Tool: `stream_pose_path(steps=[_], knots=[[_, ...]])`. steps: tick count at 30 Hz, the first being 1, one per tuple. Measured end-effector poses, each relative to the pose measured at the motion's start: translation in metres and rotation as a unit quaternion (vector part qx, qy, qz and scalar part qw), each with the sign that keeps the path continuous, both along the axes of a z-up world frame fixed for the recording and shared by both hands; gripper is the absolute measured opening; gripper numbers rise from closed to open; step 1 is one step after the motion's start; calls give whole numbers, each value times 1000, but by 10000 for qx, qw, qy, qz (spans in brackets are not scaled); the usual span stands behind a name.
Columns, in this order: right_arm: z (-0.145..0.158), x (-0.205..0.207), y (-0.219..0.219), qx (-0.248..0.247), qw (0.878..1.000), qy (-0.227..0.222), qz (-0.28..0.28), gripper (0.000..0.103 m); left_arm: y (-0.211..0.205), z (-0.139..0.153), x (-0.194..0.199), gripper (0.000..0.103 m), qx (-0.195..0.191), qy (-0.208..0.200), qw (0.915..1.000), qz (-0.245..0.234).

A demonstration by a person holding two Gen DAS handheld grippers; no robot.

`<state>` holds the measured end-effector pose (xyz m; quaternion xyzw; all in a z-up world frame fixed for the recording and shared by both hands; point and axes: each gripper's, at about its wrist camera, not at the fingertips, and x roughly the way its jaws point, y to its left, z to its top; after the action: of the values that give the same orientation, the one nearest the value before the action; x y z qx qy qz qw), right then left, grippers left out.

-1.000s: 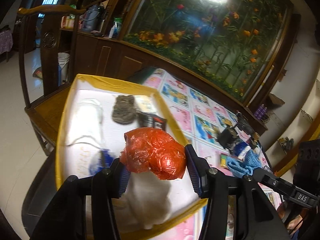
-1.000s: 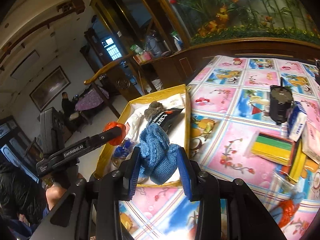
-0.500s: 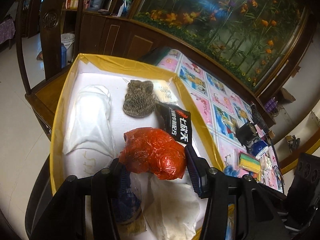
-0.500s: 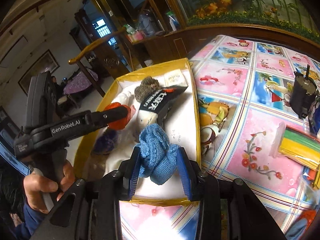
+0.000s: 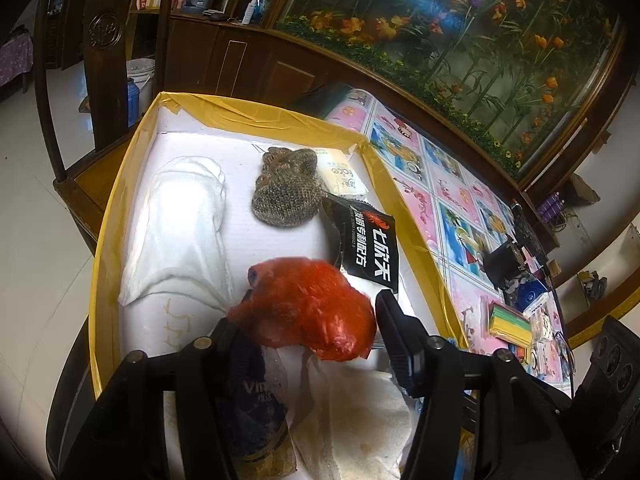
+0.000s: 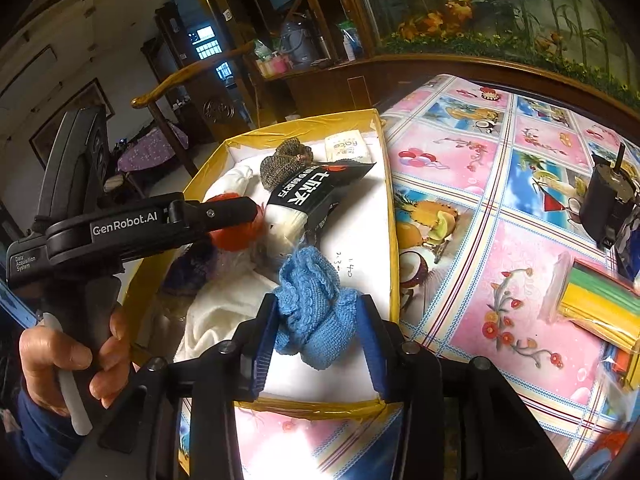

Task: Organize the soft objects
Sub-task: 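Open both tools to drop the red bag and blue sock into the tray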

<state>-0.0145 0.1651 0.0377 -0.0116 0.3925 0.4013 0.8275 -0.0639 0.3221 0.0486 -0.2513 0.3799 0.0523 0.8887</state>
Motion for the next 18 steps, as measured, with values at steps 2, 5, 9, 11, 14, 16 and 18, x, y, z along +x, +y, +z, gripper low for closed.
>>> stream_pose_path(steps=[2,5,9,11,14,16,18], knots=[[1,0,-2,5,10000,-23,-11,47,0,0,0,64,16,-11,10000,16],[2,0,-3,49,10000,7,31,51,0,0,-1,67,13,-16,10000,29],[6,-4,-7,135,9999,-43,70,51,0,2,-2,67,15,-13,10000,29],[7,-5,-10,177,9998,-47,65,51,-3,5,-4,67,29,-38,10000,15],[9,-5,-15,245,9997,-20,39,51,-8,11,-9,67,82,-102,9999,-7],[11,-5,-20,303,9995,0,9,51,-13,16,-11,69,111,-144,9998,-37],[13,-5,-25,363,9993,0,-16,51,-18,22,-12,72,149,-187,9997,-46]])
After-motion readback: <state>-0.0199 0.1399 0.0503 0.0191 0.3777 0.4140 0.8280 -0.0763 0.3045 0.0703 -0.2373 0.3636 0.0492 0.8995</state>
